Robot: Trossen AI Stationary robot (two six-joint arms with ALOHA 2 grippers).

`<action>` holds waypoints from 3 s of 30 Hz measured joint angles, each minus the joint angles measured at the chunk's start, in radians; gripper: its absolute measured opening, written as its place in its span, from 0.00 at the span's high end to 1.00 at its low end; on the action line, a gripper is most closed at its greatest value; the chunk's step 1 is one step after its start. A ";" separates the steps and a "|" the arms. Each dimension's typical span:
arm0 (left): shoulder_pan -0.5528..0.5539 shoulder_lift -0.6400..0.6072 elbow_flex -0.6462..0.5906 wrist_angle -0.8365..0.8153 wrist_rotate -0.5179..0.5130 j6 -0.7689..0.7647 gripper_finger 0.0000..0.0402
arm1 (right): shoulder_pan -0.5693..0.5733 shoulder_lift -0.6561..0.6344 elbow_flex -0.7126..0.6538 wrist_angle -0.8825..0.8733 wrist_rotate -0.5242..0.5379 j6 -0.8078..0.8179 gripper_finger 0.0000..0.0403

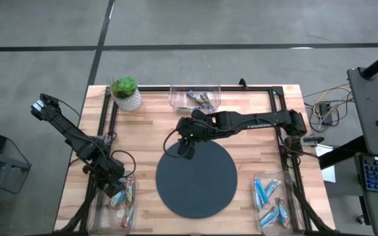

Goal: Pick and place Granola Bars by type
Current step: Return to Home Position

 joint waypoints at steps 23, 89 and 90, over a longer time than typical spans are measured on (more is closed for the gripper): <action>0.002 -0.002 0.038 0.024 -0.066 0.065 0.79 | 0.000 0.000 0.000 -0.002 -0.052 -0.031 0.52; 0.464 -0.028 0.180 0.640 -0.842 1.510 1.00 | -0.001 -0.845 -0.909 0.540 -0.121 -0.041 0.98; 0.464 -0.027 0.180 0.639 -0.854 1.508 1.00 | -0.001 -0.845 -0.919 0.541 -0.121 -0.042 0.98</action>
